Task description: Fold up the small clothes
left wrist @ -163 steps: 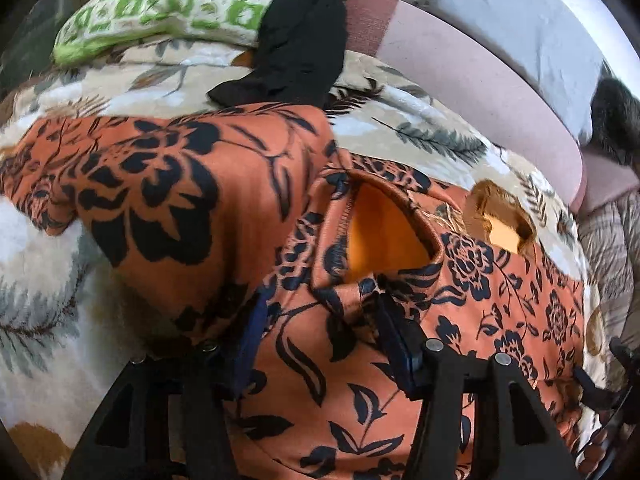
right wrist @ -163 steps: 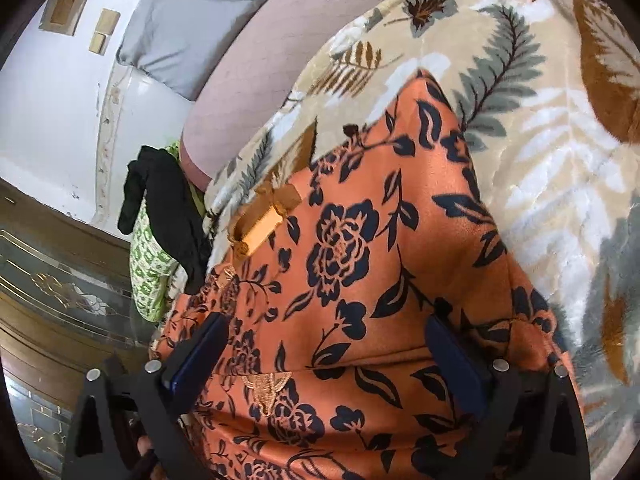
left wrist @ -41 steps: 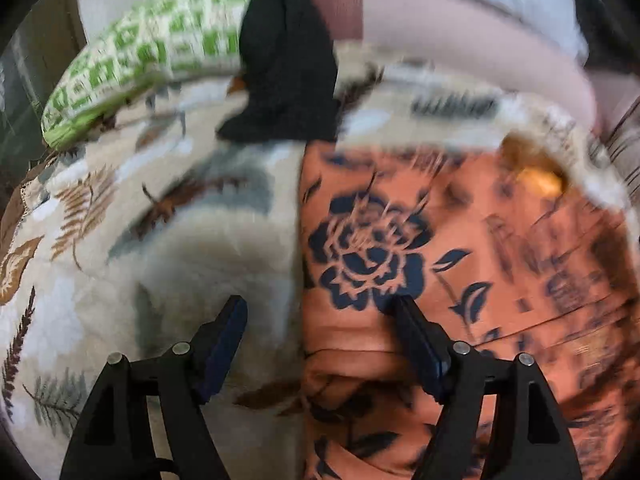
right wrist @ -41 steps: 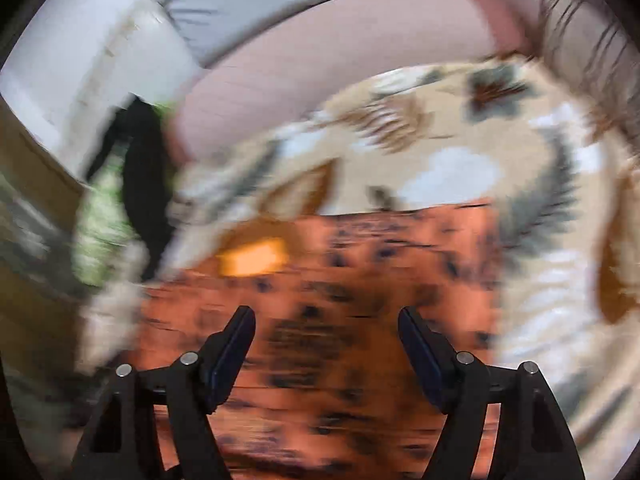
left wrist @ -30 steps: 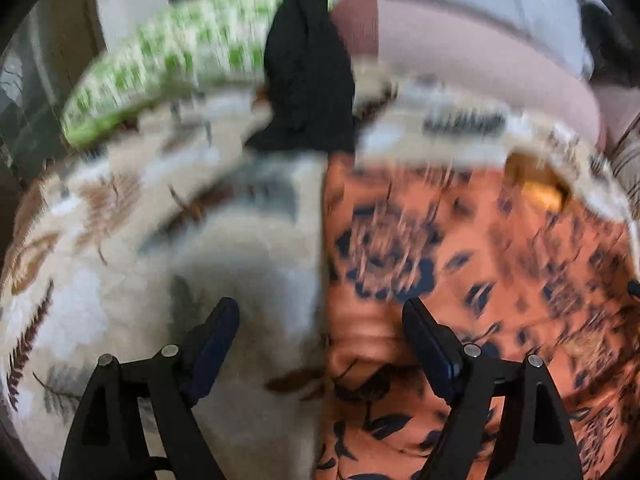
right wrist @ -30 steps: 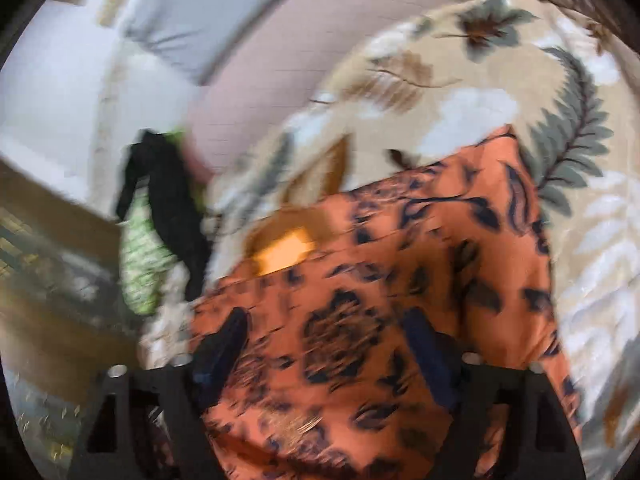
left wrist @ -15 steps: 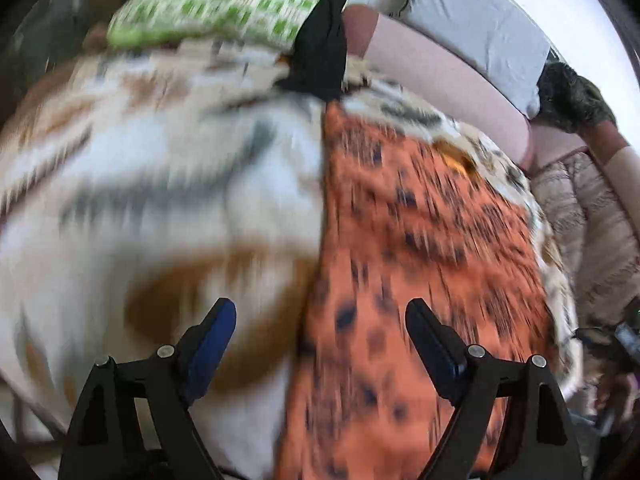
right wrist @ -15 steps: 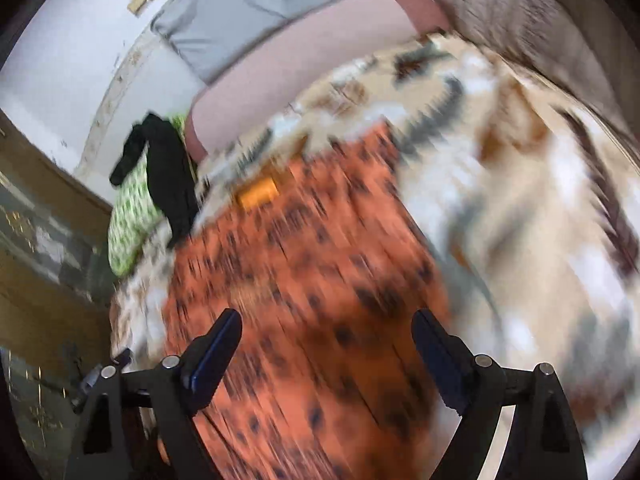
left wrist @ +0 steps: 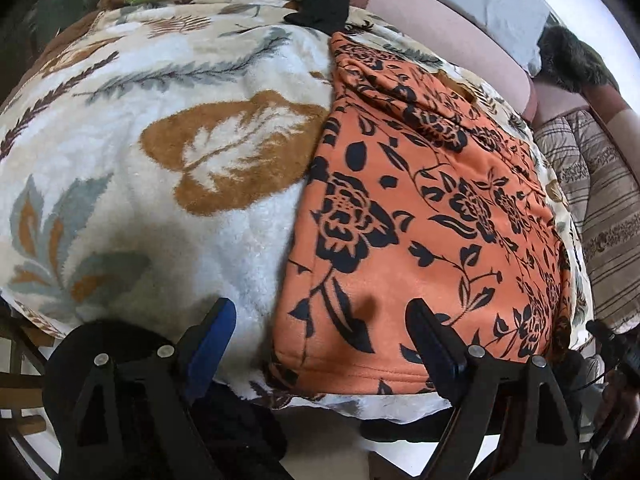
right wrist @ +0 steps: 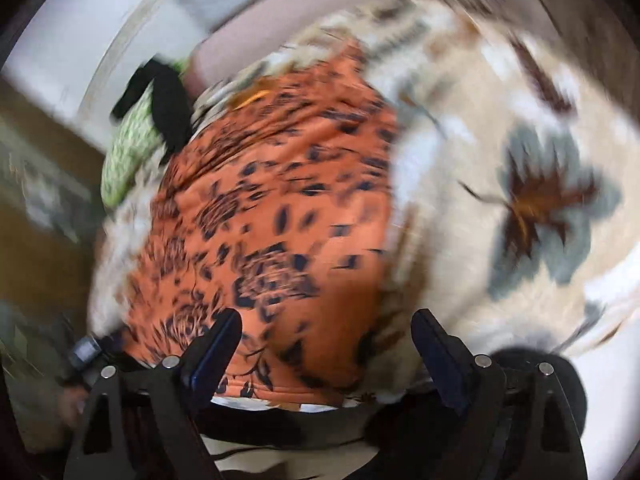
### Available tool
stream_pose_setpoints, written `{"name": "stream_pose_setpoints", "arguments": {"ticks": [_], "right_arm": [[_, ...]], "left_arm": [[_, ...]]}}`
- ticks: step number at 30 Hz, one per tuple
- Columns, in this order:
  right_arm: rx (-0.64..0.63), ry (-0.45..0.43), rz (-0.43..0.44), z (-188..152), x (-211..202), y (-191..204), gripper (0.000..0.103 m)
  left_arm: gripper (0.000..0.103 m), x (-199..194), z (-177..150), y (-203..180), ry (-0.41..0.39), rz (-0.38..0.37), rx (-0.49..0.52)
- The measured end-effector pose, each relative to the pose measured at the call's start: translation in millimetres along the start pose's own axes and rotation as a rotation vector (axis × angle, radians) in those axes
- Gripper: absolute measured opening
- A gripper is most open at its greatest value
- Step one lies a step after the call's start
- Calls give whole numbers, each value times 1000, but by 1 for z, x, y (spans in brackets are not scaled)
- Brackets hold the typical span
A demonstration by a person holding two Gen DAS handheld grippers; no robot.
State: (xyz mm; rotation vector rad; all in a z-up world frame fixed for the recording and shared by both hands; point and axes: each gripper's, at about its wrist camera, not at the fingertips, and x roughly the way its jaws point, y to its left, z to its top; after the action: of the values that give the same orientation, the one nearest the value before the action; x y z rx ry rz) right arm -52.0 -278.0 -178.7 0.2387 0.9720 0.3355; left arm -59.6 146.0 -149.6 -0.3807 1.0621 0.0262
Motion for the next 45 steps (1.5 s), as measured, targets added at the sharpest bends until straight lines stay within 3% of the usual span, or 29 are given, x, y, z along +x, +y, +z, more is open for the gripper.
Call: {"name": "stream_pose_setpoints", "arguments": {"ticks": [2, 4, 5, 6, 8, 9, 12, 15, 16, 17, 20, 23, 25, 26, 27, 28, 30, 32, 34, 35, 36, 38, 39, 40, 41, 42, 45], "right_arm": [[-140, 13, -111, -6, 12, 33, 89], [-213, 74, -164, -15, 39, 48, 88], [-210, 108, -181, -20, 49, 45, 79], [-167, 144, -197, -21, 58, 34, 47], [-19, 82, -171, -13, 39, 5, 30], [80, 61, -164, -10, 27, -16, 29], [332, 45, -153, -15, 0, -83, 29], [413, 24, -75, -22, -17, -111, 39], [425, 9, -53, -22, -21, -112, 69], [421, -20, -36, -20, -26, -110, 86], [319, -70, -30, -6, -28, -91, 86], [218, -6, -113, 9, 1, -81, 84], [214, 97, -103, 5, 22, -85, 64], [213, 112, -102, 4, 25, -84, 30], [207, 116, -108, 2, 26, -82, 26], [199, 119, -108, -1, 25, -80, 26], [209, 108, -74, -4, 19, -77, 25], [214, 74, -47, -3, 14, -77, 25], [233, 56, -55, -1, 8, -82, 29], [249, 84, -58, -2, 13, -84, 43], [257, 109, -41, -2, 18, -84, 66], [250, 120, -22, -5, 23, -82, 71], [243, 129, -15, -7, 25, -81, 67], [241, 127, -2, -7, 26, -80, 59], [247, 136, 4, -7, 27, -80, 19], [260, 143, 11, -7, 25, -82, 9], [314, 81, 59, -4, -1, -88, 6]], "left_arm": [[87, 0, -1, -4, -2, 15, 10], [87, -1, -2, -5, -2, 11, 26], [87, -3, -3, -4, -4, 13, 31], [87, -4, -3, -5, -10, 14, 40], [87, -6, -4, -5, -26, 15, 43], [87, -6, -4, -3, -31, 18, 37], [87, -6, -4, 0, -31, 12, 12], [87, -10, -3, -1, -47, 3, 9], [87, -11, -3, -1, -55, 0, 7], [87, -12, -3, -2, -58, 0, 6], [87, -10, -4, -2, -46, 3, 7], [87, -6, -8, -1, -27, 3, 6], [87, -3, -10, -1, -7, 6, -9], [87, -2, -12, -1, -7, 0, -12], [86, -2, -13, -1, -5, -3, -10], [84, -1, -14, -2, 1, -1, -4], [59, 1, -14, -5, 12, -2, 17], [53, 4, -14, -4, 19, 25, 20], [53, 3, -13, 1, 17, 0, -14], [55, 2, -13, 3, 16, -8, -24], [55, 2, -14, 3, 17, -16, -25], [54, 1, -14, 2, 19, -15, -14], [29, 1, -14, 1, 20, -7, -8], [14, -2, -14, 2, 20, -2, -3], [8, -5, -12, 2, 16, -32, -11], [8, -14, -10, 4, -3, -89, -38], [8, -48, -7, -5, -105, -118, -12]]}}
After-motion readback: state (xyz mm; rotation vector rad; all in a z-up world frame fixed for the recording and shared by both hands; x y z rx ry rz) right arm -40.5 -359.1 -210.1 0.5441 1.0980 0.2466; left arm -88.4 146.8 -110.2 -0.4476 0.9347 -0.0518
